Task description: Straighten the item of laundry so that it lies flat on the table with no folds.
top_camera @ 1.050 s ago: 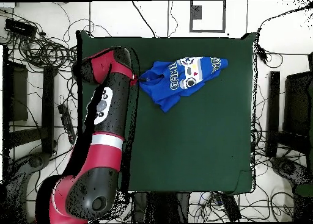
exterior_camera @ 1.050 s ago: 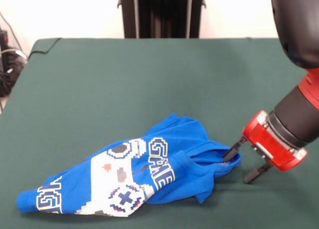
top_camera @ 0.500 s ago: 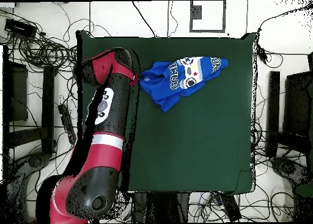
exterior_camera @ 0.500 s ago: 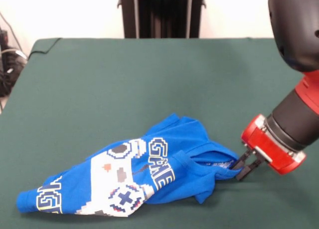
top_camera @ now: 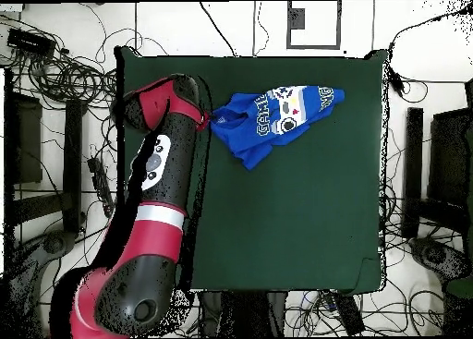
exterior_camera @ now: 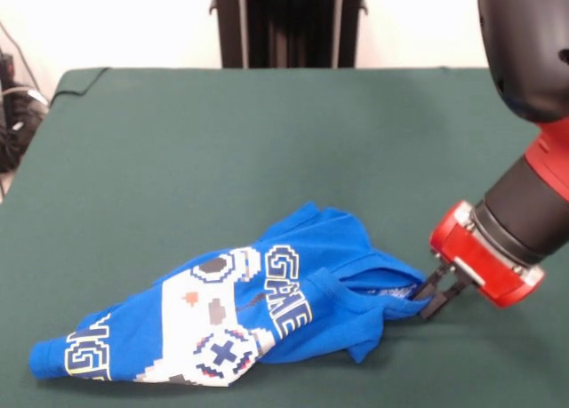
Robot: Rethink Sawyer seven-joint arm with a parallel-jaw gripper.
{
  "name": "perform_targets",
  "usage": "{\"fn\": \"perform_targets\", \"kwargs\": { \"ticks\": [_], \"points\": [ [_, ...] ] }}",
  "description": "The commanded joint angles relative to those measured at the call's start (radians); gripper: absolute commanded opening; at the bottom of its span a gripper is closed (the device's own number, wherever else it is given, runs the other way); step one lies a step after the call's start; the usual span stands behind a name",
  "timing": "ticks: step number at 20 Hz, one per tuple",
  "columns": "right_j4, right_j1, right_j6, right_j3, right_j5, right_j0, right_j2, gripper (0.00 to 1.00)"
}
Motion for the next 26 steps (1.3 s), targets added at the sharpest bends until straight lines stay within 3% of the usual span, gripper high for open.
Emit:
{"fn": "perform_targets", "kwargs": {
  "ticks": [1, 7, 11, 14, 19, 26],
  "points": [
    [0.035, -0.095, 0.231, 0.322, -0.139, 0.077, 0.174, 0.00],
    [0.149, -0.292, 0.055, 0.667, -0.337, 0.014, 0.475, 0.00],
    [0.246, -0.415, -0.091, 0.909, -0.416, -0.117, 0.730, 0.00],
    [0.302, -0.477, -0.194, 1.089, -0.464, -0.266, 0.940, 0.00],
    [0.304, -0.449, -0.300, 1.252, -0.468, -0.524, 1.240, 0.00],
    [0.231, -0.379, -0.216, 1.333, -0.381, -0.701, 1.433, 0.00]
  ]
}}
